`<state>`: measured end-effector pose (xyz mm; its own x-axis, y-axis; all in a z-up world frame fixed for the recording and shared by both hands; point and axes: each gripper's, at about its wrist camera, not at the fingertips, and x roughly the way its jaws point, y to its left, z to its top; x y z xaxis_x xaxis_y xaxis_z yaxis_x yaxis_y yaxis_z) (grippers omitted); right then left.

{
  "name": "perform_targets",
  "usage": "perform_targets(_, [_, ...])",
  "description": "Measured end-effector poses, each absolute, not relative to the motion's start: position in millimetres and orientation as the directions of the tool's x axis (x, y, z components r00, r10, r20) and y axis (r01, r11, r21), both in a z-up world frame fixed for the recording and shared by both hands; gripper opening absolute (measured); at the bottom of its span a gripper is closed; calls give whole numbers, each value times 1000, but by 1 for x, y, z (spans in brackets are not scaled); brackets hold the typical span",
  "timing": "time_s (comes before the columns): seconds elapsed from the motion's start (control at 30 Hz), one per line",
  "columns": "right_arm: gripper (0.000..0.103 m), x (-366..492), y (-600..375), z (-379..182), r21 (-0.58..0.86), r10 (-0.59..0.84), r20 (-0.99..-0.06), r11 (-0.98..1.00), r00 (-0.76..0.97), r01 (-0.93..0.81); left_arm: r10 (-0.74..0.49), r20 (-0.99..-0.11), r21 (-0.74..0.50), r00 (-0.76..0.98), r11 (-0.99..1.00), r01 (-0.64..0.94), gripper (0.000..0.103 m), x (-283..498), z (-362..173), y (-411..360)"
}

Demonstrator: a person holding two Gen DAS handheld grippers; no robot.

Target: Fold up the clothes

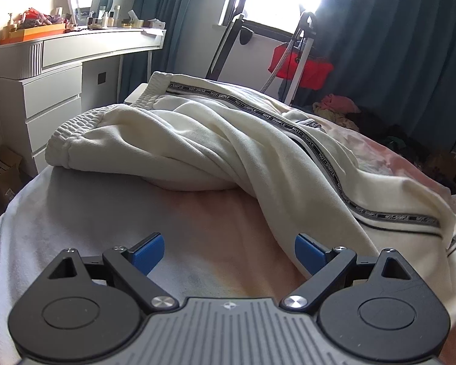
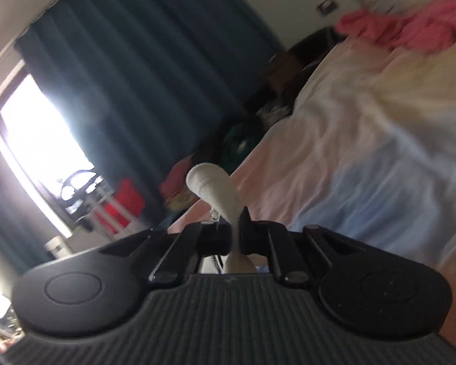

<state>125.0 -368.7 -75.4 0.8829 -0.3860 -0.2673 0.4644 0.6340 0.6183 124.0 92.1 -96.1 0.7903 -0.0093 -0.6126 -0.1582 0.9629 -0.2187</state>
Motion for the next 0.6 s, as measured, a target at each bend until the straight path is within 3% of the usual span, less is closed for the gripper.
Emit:
perform_targets(0.1, [9, 107, -409, -95, 576, -495, -350, 556, 795, 599, -14, -614, -216, 789, 965, -151, 94, 124, -96, 92])
perform_targets(0.2, [9, 96, -436, -132, 529, -511, -485, 475, 710, 703, -8, -606, -207, 796, 967, -148, 94, 124, -94, 90])
perform_targets(0.3, [9, 98, -441, -153, 502, -504, -555, 432, 662, 749, 0, -606, -195, 795, 969, -149, 94, 123, -94, 89])
perform_targets(0.5, [11, 107, -429, -157, 444, -507, -567, 475, 649, 759, 10, -608, -170, 794, 975, -142, 94, 124, -95, 87])
perform_targets(0.6, [27, 109, -418, -151, 321, -548, -597, 506, 586, 800, -4, -610, -169, 793, 978, -125, 94, 123, -93, 85])
